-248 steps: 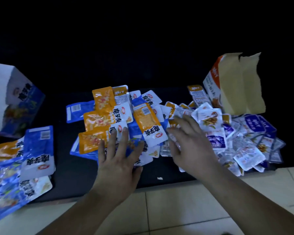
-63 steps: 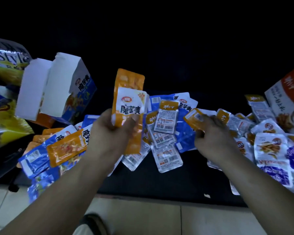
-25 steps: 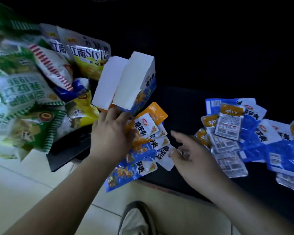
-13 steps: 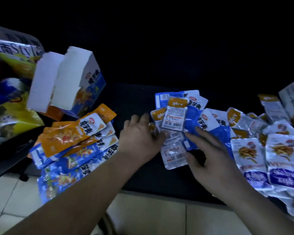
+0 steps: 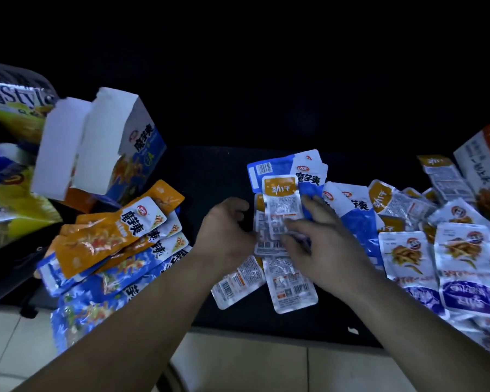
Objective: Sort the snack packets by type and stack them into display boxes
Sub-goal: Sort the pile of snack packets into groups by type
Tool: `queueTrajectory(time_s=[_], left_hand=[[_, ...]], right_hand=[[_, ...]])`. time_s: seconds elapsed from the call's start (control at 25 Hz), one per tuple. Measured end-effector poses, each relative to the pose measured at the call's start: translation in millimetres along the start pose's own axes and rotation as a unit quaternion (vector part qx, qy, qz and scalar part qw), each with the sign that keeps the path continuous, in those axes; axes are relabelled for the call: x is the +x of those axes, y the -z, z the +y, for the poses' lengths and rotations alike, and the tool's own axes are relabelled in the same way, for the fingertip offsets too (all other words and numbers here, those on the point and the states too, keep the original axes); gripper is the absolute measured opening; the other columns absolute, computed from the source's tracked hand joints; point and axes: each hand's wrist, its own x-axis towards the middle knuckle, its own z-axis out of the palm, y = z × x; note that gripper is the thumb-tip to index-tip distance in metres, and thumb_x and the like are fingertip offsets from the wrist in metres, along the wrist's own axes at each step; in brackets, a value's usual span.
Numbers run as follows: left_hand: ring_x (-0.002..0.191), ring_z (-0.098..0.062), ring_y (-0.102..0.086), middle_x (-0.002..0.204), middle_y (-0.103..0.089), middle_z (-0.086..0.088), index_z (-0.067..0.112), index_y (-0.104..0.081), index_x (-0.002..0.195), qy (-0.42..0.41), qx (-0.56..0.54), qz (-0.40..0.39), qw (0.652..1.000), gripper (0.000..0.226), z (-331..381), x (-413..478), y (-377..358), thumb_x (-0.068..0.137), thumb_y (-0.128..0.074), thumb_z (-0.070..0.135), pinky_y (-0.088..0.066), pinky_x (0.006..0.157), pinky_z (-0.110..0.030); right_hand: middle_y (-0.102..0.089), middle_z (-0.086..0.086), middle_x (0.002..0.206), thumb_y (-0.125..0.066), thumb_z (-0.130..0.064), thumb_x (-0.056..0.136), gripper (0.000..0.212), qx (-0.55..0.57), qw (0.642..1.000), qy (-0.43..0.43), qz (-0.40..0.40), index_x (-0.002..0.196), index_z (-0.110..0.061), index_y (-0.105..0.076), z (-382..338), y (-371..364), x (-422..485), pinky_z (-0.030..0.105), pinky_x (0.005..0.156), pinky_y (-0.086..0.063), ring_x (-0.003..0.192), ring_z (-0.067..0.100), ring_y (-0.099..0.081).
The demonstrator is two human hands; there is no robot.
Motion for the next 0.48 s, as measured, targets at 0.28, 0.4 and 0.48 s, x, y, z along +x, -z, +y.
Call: queueTrajectory(time_s=[0.28, 0.4, 0.48], left_hand=[[0.115, -0.019, -0.049, 0.122, -0.049, 0.008, 0.035, -0.048, 0.136, -0.072, 0.346, 0.004, 0.935, 0.097, -23, -59, -3, 0.059, -0.061, 0.093, -0.044, 0.096, -0.038], [0.118, -0.018, -0.047, 0.122, -0.045, 0.009, 0.037, -0.044, 0.138, -0.063, 0.324, -0.01, 0.944, 0.089, -26, -59, -12, 0.066, -0.074, 0.079, -0.039, 0.094, -0.035], [0.102, -0.015, -0.056, 0.11, -0.043, 0.012, 0.037, -0.051, 0.123, -0.064, 0.255, -0.006, 0.965, 0.071, -25, -56, -9, 0.066, -0.083, 0.066, -0.044, 0.08, -0.031]], right_hand=[[-0.068, 0.005, 0.128, -0.055, -0.053, 0.095, 0.039, -0.15, 0.986, 0.045, 0.061, 0.089, -0.018, -0.073, -5, -2, -16, 0.043, 0.093, -0.053, 0.127, 0.029, -0.057], [-0.057, 0.003, 0.107, -0.06, -0.065, 0.089, 0.048, -0.161, 0.984, -0.022, 0.073, 0.103, -0.019, -0.065, -21, -6, 7, 0.038, 0.077, -0.049, 0.108, 0.026, -0.052], [-0.052, 0.007, 0.121, -0.065, -0.065, 0.086, 0.065, -0.158, 0.983, -0.085, 0.041, 0.132, -0.02, -0.056, -29, -9, 19, 0.042, 0.086, -0.049, 0.118, 0.03, -0.045]])
